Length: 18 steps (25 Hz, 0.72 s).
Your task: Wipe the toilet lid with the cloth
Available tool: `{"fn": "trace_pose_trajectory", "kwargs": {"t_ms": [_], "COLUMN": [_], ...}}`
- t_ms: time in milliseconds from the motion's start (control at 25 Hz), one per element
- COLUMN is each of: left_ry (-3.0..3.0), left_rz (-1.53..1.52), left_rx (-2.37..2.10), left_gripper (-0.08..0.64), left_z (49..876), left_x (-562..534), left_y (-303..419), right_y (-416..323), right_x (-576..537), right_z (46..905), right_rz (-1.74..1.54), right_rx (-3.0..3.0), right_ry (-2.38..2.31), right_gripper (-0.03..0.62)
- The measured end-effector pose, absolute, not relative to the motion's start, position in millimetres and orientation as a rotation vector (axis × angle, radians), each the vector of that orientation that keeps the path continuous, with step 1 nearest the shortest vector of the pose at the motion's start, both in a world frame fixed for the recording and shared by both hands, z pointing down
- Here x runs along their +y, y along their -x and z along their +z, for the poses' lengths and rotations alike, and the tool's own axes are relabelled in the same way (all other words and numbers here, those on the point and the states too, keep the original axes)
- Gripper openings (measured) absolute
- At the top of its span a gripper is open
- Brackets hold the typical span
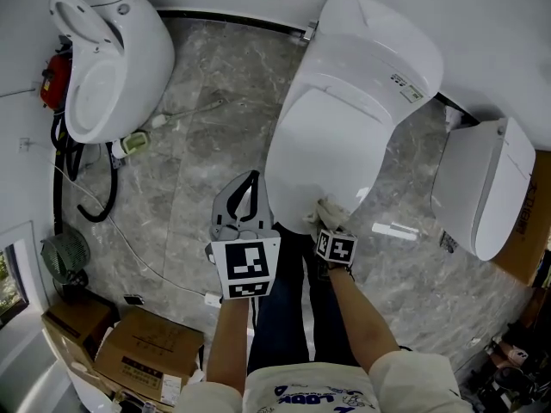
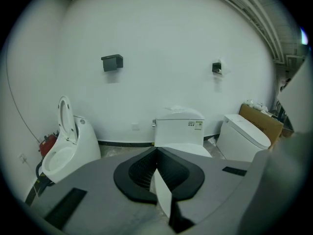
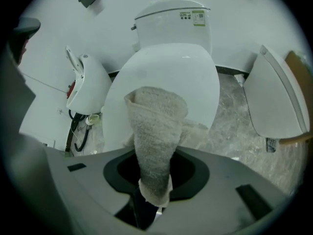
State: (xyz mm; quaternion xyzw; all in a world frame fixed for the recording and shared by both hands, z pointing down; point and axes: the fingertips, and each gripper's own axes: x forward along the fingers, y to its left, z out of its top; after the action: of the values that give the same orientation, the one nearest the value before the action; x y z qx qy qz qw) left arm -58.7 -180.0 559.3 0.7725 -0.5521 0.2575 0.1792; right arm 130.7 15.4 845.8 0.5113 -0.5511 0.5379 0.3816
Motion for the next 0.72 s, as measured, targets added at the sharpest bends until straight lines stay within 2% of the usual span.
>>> {"fn": "trace_pose_trajectory", "kwargs": {"t_ms": [240,720], "left_ry": [-2.207,-2.272], "left_rz": [0.700,0.589], "left_rx": [-1.600,-1.705], "left_gripper": [0.003,0.003], "left_z": [518,397], "left_x": [-190,-208], "left_y": [56,50], "right_y": [-140,-167], "right_x": [-9,-114], "right_z": [798,623], "right_rz": [1.209,0.906], "right_rx": [-1.534,-1.773], "right_ry": [-1.291,-1.529], "right_gripper": [0.112,0.112]}}
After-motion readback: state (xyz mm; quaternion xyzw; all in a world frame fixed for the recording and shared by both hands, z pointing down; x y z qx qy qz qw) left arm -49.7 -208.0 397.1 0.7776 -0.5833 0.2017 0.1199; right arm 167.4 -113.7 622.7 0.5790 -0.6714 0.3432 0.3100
